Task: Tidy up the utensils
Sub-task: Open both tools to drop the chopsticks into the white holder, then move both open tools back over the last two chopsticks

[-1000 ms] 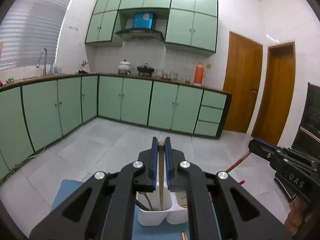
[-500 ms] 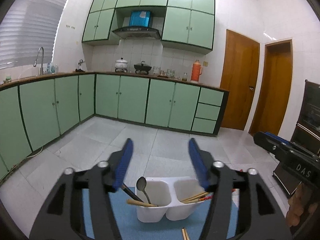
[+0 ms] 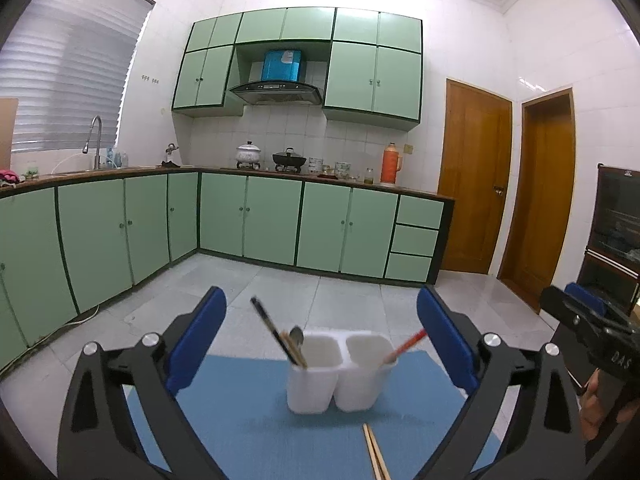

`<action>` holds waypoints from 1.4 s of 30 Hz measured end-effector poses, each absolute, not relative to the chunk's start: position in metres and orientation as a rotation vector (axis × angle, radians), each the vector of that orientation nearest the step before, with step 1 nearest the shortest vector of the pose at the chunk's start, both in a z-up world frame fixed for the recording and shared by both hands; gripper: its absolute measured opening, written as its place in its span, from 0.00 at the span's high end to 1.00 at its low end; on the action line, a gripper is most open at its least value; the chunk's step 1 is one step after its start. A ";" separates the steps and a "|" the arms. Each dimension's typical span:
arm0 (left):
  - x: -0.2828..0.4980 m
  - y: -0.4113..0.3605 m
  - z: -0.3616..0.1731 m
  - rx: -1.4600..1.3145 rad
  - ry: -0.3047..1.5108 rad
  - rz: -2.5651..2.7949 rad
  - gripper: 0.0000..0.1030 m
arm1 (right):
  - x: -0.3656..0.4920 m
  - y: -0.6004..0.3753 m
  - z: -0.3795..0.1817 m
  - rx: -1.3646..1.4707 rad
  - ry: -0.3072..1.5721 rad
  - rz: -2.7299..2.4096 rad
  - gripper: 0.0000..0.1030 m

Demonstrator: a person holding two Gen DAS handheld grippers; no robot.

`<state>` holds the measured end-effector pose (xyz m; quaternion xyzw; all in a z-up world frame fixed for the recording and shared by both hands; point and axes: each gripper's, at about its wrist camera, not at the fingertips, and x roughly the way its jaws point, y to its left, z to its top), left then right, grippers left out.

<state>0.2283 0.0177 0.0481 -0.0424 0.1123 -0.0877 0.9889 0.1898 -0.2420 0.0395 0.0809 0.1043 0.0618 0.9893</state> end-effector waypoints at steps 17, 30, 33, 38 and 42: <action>0.160 0.021 -0.057 -0.006 0.489 -0.167 0.07 | 0.128 -0.219 -0.067 0.146 0.491 0.120 0.06; 0.137 0.028 -0.114 -0.005 0.608 -0.137 0.07 | 0.103 -0.185 -0.138 0.118 0.647 0.156 0.23; 0.135 0.024 -0.122 -0.002 0.614 -0.129 0.07 | 0.101 -0.179 -0.144 0.104 0.653 0.161 0.34; 0.132 0.022 -0.131 0.007 0.613 -0.121 0.07 | 0.101 -0.172 -0.154 0.093 0.688 0.181 0.52; 0.128 0.021 -0.134 0.009 0.601 -0.122 0.08 | 0.103 -0.167 -0.157 0.077 0.703 0.200 0.62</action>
